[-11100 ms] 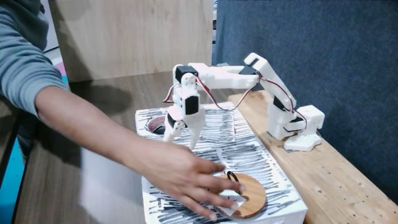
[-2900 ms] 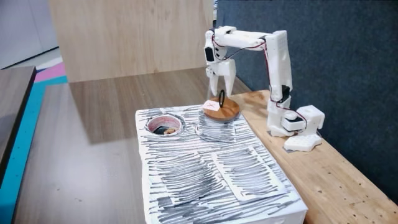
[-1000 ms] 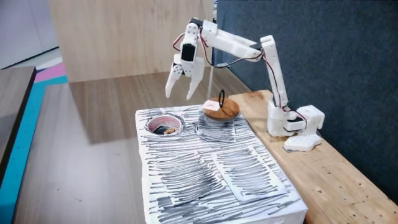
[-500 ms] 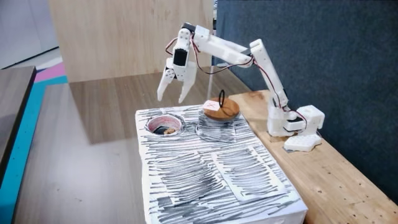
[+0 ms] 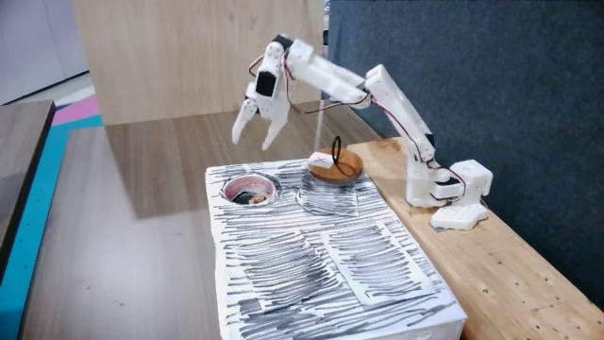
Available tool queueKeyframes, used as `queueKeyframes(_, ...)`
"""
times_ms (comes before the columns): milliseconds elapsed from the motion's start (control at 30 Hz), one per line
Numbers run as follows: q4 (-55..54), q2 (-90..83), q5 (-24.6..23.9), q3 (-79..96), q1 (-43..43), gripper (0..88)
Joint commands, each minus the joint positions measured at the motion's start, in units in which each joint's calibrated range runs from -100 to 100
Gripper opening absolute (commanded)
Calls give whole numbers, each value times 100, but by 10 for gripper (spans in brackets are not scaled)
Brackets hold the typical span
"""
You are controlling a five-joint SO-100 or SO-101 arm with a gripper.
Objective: Pick the brown debris from the hole.
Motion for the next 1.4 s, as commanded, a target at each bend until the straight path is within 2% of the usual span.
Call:
queueKeyframes(0,-23,32,-17,-184,134,229)
queueKeyframes(1133,-31,1422,40,-193,-297,236)
queueKeyframes(1367,-761,1296,45,-193,-253,237)
